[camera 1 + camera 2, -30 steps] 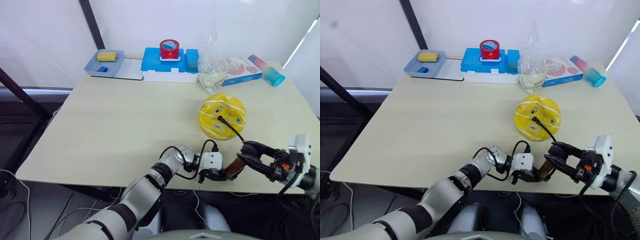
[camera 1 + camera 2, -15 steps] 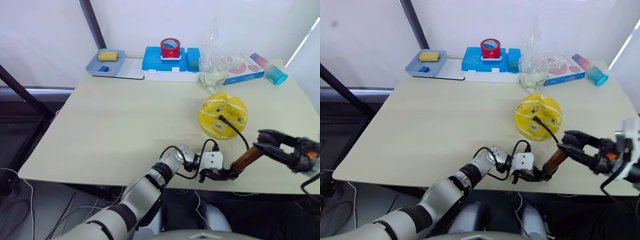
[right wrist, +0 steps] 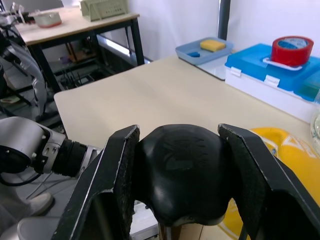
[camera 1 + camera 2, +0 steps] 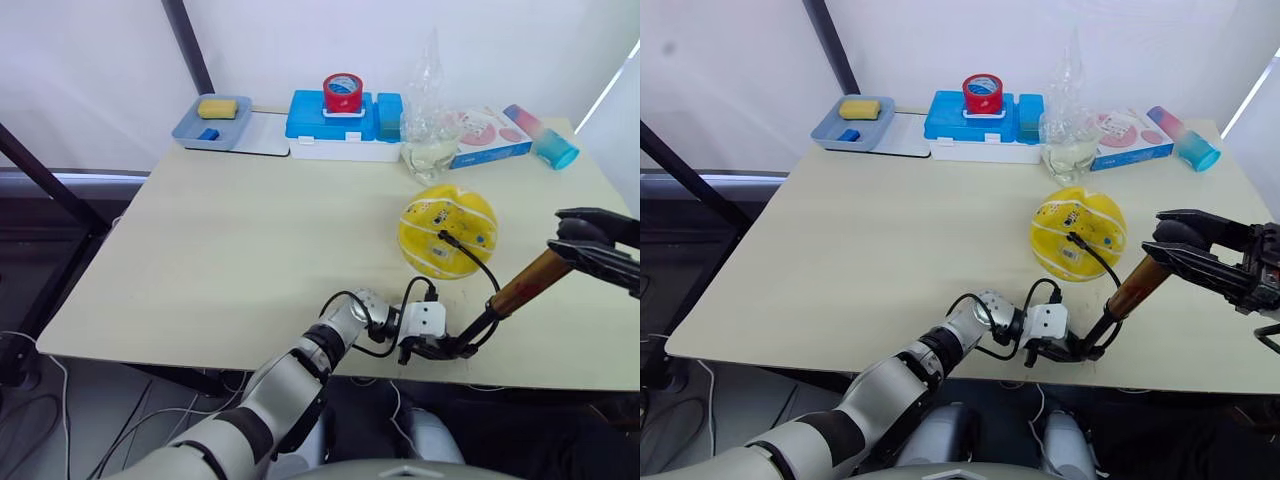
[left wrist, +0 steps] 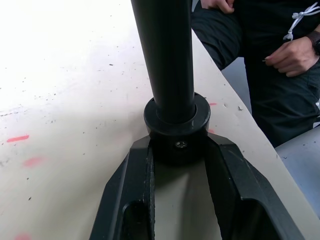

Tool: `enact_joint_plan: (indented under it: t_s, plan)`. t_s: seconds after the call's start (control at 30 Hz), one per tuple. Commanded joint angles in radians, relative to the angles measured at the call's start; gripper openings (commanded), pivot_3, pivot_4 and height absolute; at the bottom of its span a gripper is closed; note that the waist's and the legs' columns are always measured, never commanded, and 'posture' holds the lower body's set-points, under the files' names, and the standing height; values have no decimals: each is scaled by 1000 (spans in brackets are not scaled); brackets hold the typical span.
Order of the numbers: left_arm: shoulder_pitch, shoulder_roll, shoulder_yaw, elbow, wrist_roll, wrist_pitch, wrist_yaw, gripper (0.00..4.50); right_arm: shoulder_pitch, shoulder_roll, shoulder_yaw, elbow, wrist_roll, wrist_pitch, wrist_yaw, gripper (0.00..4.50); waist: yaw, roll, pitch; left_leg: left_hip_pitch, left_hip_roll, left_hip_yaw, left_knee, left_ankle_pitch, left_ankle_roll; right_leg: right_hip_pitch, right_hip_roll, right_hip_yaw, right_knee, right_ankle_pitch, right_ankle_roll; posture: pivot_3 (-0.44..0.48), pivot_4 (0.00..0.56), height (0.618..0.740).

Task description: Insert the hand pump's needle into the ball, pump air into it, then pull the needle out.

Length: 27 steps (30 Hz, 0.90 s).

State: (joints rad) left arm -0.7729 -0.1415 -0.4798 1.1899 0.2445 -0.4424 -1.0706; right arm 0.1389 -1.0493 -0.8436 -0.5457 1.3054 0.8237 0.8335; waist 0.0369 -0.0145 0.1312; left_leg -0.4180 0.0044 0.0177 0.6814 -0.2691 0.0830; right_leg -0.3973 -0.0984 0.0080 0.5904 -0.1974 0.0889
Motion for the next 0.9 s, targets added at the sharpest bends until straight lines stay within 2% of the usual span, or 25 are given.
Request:
enact_joint_plan:
  t_s: [0.03,0.2,0.47,0.67,0.9]
  plan:
    - [19,-61,-45,58,56,19,-23,961,-19,6,-107,-10,-45,-34,-50,2004,2,0,0,0,0,0,0,0,0,0,1,-1,0,0,-1,0,150,729]
    - [16,-62,-45,61,57,18,-19,961,58,81,5,-45,-171,-83,-20,2004,2,-3,-2,2,0,-1,0,0,0,1,3,-4,0,0,-3,0,150,729]
    - [12,-65,-39,66,62,18,-12,960,197,191,227,-64,-362,-229,22,2004,1,-21,-22,4,3,-10,0,0,0,4,7,-8,1,-1,-8,0,150,729]
    - [10,-65,-37,68,64,18,-11,960,235,259,370,-34,-464,-321,30,2003,2,-9,-22,3,3,-12,0,-2,-4,3,7,-11,1,-1,-11,0,150,729]
    - [6,-64,-35,69,64,18,-13,960,253,334,494,25,-588,-417,37,2003,2,-6,-21,2,3,-12,0,0,-1,3,6,-11,0,-2,-11,0,150,729]
